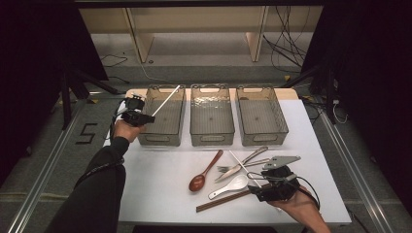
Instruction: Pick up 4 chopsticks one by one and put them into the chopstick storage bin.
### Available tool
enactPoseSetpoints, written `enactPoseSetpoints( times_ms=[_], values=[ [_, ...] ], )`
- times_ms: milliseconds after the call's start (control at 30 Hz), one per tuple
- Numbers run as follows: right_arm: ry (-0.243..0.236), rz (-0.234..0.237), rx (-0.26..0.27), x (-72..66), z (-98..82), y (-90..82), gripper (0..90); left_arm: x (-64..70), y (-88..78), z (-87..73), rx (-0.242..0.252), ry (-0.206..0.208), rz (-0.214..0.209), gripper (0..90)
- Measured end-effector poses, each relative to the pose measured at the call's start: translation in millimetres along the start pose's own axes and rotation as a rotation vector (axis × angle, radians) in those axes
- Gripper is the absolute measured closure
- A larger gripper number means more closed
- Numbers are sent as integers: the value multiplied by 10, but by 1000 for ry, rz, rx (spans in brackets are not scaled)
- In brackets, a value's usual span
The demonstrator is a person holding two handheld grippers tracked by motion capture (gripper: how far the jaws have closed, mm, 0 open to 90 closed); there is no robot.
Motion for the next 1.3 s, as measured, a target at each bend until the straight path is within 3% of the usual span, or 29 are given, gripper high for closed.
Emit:
enactPoseSetpoints(
  times_ms=[100,267,400,533,667,733,867,1033,1300],
  values=[
    [7,-1,-1,1,-6,-5,321,-15,12,3,18,-16,10,810],
    [3,2,-1,-1,-7,-4,320,20,-37,39,35,-24,14,583],
    [5,2,-2,2,-9,-7,320,124,-197,76,71,-18,-35,424],
    [8,-2,-4,12,-13,-11,319,281,-443,78,121,0,-108,327],
    [11,-7,-19,13,-21,2,318,436,-652,15,159,22,-166,266],
    [7,-6,-26,11,-26,8,327,508,-743,-40,170,58,-206,247],
    [11,-6,-45,21,-39,22,338,594,-881,-158,184,95,-219,220],
    [14,-23,-104,33,-93,40,375,674,-971,-320,203,109,-230,203],
    [80,-44,-225,150,-249,96,465,772,-984,-580,202,180,-246,182]
  ],
)
Point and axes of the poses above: each handheld gripper's, and its own axes: y roughly forward along the jaws, z roughly out of its top, x roughly to its right, the point moved 5 cm from there along y, roughly forward along the jaws, and after that the axes turned 4 degrees about z, right-handed, at the moved point
